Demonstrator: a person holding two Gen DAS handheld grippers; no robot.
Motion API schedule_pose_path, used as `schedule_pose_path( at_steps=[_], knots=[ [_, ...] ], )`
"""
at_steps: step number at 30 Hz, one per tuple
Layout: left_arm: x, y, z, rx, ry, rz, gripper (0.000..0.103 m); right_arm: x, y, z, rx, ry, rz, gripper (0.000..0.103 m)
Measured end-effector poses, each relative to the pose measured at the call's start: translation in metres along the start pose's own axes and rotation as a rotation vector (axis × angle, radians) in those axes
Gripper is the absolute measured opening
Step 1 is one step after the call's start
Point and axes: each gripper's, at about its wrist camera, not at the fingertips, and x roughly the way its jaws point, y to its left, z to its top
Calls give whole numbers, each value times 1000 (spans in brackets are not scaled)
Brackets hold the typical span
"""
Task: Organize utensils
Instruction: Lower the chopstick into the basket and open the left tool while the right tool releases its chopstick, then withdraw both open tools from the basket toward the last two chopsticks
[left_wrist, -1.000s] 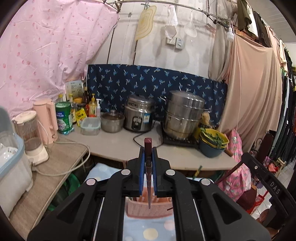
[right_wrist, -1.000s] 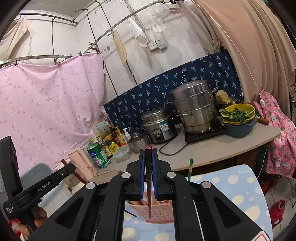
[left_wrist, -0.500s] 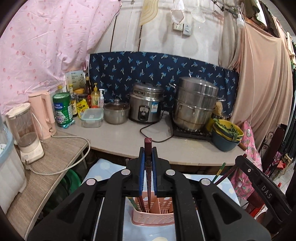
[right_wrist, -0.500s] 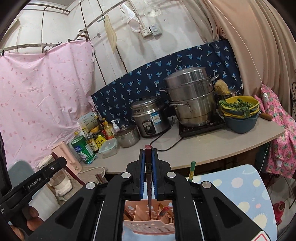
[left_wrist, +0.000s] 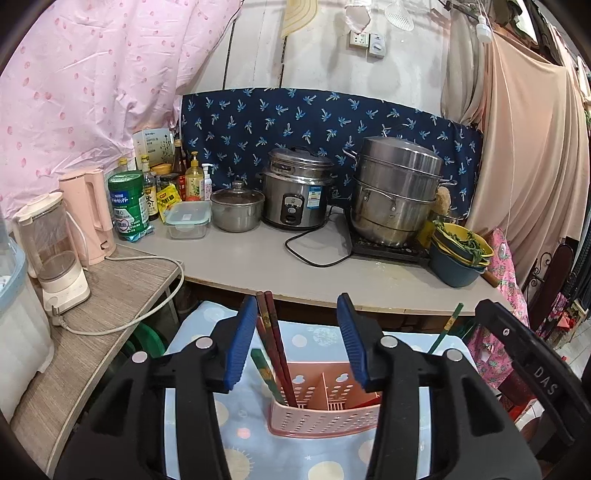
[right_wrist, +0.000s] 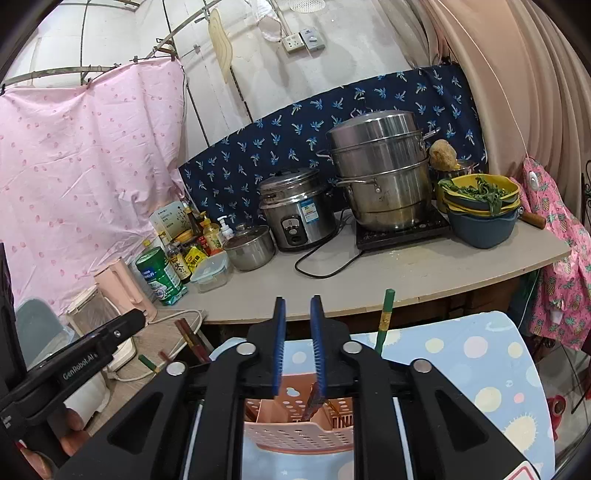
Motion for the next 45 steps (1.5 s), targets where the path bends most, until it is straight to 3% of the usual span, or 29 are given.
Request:
schedule_pose_path(
  at_steps=[4,9,17,24,37,45],
  knots=[
    [-10,-5,-4,17,4,4,43,-14,6,0,-20,-8,7,26],
    [-24,-13,-16,63,5,33,54,-34,15,-9,-59,-3,6,31],
    [-47,-19,-50,113,59,59,55,-71,27,-38,-113,26,-6,33],
    [-65,-12,-87,101,129,56,55,-99,33,-74,-172,62,-37,34],
    [-91,4,-161,105,231,95,60,-133,22,-142,-145,178,-55,36],
    [-99,25,-224,64,342,107,60,-150,12,-214,-158,293,-99,36]
  ],
)
